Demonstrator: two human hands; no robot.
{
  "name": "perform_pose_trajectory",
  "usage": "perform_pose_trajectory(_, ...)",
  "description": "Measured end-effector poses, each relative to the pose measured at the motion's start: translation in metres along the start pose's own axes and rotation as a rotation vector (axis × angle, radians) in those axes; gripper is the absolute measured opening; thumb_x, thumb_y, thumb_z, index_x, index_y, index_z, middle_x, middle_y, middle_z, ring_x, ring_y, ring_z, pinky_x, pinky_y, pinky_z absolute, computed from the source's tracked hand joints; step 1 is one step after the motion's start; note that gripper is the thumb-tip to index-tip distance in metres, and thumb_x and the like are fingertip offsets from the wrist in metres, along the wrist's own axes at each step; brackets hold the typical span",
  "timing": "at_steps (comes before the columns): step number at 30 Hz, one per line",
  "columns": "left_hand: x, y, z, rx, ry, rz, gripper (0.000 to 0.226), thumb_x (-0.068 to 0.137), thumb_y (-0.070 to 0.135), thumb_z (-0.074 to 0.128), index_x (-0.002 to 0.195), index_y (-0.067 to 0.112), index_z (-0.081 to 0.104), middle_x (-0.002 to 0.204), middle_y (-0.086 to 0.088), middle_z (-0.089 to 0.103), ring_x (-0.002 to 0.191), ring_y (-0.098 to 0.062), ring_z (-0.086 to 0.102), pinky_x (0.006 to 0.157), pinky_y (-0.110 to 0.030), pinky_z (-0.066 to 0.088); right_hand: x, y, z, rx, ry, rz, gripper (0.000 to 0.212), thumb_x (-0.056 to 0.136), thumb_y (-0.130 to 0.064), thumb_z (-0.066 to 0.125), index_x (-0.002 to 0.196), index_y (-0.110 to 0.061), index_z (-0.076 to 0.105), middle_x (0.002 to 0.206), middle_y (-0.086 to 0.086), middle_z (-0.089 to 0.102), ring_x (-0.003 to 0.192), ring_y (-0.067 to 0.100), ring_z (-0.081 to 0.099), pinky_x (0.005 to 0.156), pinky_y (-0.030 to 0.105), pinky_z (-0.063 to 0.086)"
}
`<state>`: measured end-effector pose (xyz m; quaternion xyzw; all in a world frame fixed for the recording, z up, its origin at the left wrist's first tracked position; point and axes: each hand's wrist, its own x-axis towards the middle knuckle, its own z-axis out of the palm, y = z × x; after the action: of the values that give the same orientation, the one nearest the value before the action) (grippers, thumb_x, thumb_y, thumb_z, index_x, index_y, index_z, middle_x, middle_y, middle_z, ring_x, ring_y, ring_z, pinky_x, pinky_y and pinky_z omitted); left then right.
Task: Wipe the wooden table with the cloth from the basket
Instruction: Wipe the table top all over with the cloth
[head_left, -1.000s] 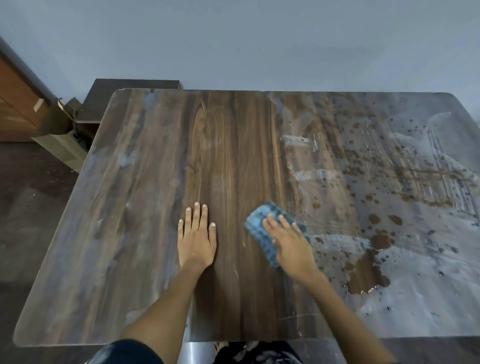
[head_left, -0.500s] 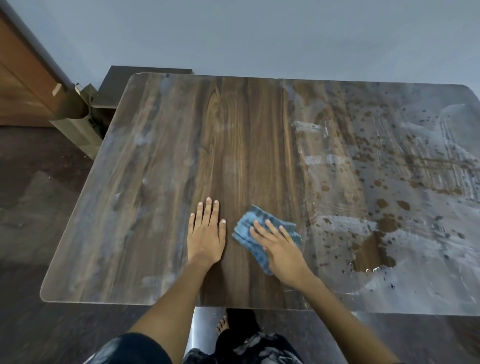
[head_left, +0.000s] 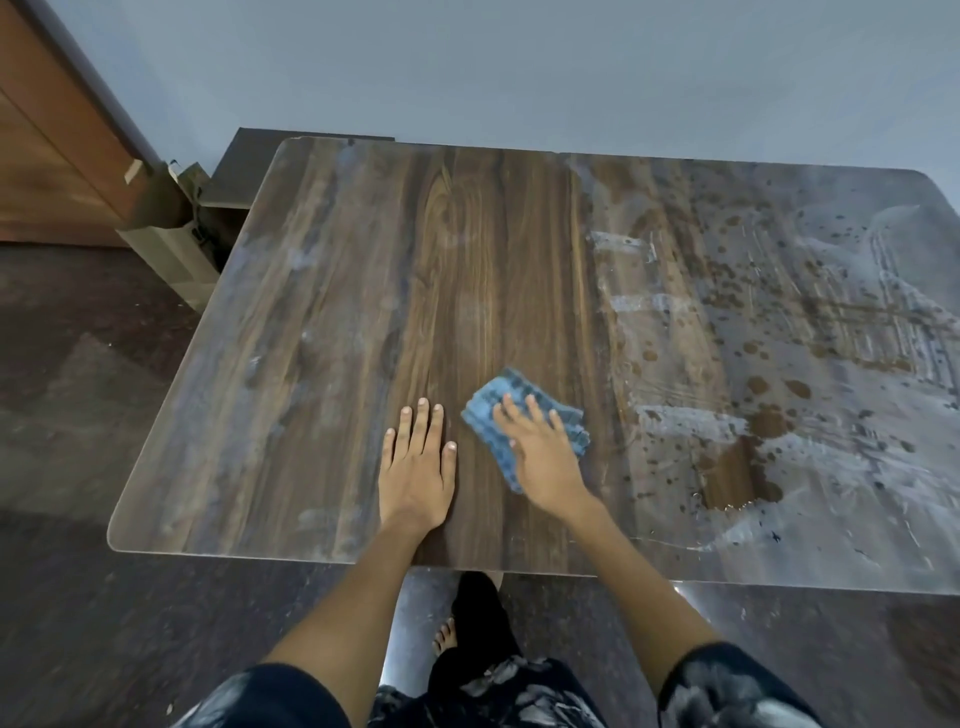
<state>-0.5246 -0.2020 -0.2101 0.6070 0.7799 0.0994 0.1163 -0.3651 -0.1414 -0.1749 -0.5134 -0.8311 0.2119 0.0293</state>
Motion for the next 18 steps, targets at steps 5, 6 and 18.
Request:
perform_pose_trajectory(5,-0.011,-0.002,0.002,0.015,-0.003,0.002,0.067,0.088,0.045,-0.002,0.147,0.017,0.012,0.155,-0.001,0.009,0.144,-0.019,0.004,0.114,-0.035,-0.001,-0.070,0.019,0.017,-0.023,-0.064,-0.131,0.059,0.098,-0.008,0.035,0.149,-0.027,0.010,0.154,-0.015,-0.002,0.141,0.008,-0.012,0.108,0.023,-0.016)
perform_pose_trajectory(6,-0.013,-0.003,0.002,0.013,-0.010,-0.001,0.067,0.087,0.046,-0.003,0.147,0.018,0.010,0.156,0.000,0.008,0.144,-0.018,0.003,0.114,-0.035,-0.001,-0.077,0.029,0.014,0.007,-0.042,-0.119,0.053,0.101,-0.013,0.030,0.148,-0.028,0.010,0.152,-0.018,-0.001,0.141,0.007,-0.010,0.109,0.021,-0.015)
perform_pose_trajectory(18,-0.045,-0.004,0.000,0.001,-0.029,-0.005,0.069,0.086,0.047,-0.008,0.147,0.018,0.006,0.156,0.001,0.004,0.144,-0.017,-0.002,0.114,-0.033,-0.005,-0.051,-0.013,0.009,-0.037,0.089,0.119,0.062,0.095,-0.011,0.044,0.149,-0.021,0.015,0.157,-0.004,0.009,0.145,0.022,0.001,0.114,0.036,-0.007)
